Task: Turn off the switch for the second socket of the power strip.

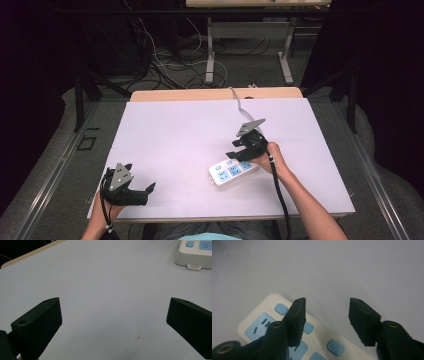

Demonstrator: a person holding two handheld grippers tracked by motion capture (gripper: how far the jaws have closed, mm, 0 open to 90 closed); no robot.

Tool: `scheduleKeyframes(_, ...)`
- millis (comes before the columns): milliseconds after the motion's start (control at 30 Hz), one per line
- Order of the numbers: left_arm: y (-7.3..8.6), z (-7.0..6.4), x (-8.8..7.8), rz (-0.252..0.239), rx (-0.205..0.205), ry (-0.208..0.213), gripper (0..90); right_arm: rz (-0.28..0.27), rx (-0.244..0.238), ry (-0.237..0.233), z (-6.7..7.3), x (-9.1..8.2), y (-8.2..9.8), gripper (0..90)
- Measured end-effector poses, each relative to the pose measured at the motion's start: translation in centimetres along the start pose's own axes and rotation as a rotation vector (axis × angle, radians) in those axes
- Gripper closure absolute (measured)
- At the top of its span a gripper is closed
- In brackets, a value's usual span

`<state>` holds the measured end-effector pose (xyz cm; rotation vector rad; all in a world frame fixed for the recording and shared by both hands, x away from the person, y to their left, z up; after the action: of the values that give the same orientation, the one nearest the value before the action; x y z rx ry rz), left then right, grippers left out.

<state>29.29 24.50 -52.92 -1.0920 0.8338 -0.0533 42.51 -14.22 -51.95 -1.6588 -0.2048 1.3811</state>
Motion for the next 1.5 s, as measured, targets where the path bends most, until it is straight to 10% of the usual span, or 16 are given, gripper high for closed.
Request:
scheduleKeyframes(300,0.0,0.0,-0.1,0.003,0.008,-0.009,0.1,0.006,-0.033,-0.044,0.9,0.1,0.0,90.0)
scheduleKeyframes(1500,-0.1,-0.1,0.0,0.001,0.023,-0.016,0.1,0.126,-0.097,-0.027,2.1,1.9,0.9,90.0)
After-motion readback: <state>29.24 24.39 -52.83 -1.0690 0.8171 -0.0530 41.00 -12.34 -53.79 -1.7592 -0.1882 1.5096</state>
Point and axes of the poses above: each handheld gripper's, and its own axes: x roughly forward along the jaws, y roughly out of its underside, z roughly to its left, the point moved 2 cm from there along x, roughly forward along the jaws, and after that the axes turned 3 degrees about x, right-handed, at the moved point
